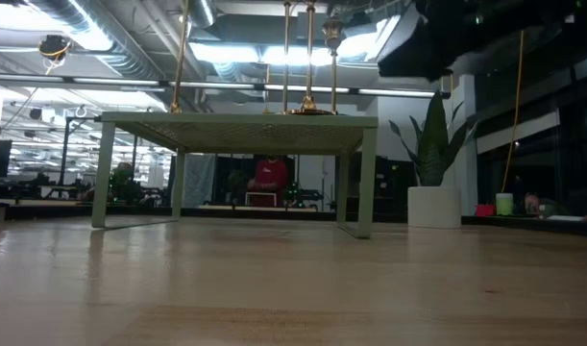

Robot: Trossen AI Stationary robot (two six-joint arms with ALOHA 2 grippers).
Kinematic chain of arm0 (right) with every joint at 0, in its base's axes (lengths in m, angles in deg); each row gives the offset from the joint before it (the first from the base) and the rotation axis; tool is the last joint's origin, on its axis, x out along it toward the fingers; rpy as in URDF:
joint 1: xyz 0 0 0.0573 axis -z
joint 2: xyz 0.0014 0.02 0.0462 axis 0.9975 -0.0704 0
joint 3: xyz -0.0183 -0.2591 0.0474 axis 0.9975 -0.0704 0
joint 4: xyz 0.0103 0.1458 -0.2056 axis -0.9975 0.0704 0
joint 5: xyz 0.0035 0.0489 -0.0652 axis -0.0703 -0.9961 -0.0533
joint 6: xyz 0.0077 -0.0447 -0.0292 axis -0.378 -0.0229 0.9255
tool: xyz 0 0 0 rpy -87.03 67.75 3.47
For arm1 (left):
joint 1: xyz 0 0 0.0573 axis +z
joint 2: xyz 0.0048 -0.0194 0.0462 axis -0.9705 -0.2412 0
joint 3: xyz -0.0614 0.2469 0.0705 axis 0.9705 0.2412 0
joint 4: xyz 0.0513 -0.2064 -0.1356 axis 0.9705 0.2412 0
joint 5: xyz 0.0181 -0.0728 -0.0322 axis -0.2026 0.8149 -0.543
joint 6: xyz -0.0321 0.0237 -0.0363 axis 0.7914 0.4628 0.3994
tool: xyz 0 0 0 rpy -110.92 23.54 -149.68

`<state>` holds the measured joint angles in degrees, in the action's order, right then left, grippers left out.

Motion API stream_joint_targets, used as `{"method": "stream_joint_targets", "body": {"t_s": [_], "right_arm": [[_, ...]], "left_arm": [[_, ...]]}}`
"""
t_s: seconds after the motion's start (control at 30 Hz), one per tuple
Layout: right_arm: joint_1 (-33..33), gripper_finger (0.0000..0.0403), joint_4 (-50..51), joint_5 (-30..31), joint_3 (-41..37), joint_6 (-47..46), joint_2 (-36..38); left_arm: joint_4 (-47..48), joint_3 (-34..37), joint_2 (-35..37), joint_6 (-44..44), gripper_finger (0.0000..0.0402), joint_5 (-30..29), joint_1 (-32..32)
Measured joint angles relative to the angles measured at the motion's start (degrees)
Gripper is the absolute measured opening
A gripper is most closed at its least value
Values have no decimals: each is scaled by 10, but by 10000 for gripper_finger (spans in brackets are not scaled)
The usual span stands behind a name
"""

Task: Pick & Place candle stick holders
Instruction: Adjust the gold candle holders and light blue scented candle on the shelf

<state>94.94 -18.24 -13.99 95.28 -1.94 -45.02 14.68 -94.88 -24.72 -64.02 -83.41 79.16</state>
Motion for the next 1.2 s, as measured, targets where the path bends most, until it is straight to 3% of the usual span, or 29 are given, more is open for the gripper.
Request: {"method": "stream_joint_targets", "body": {"t_s": [0.33,0.57,0.77,0.97,1.2], "right_arm": [[0,200,274,0,253,-47,-40],[0,200,334,-7,443,-41,-159],[0,200,395,-70,576,-8,-274],[0,200,422,-83,643,3,-348],[0,200,412,-133,663,5,-372]], "left_arm": [[14,-87,-38,-15,200,-44,0],[14,-115,-80,-15,200,-70,0],[15,-125,-105,-15,200,-86,0],[16,-125,-109,-13,200,-86,0],[16,-125,-108,-1,200,-86,0]]}}
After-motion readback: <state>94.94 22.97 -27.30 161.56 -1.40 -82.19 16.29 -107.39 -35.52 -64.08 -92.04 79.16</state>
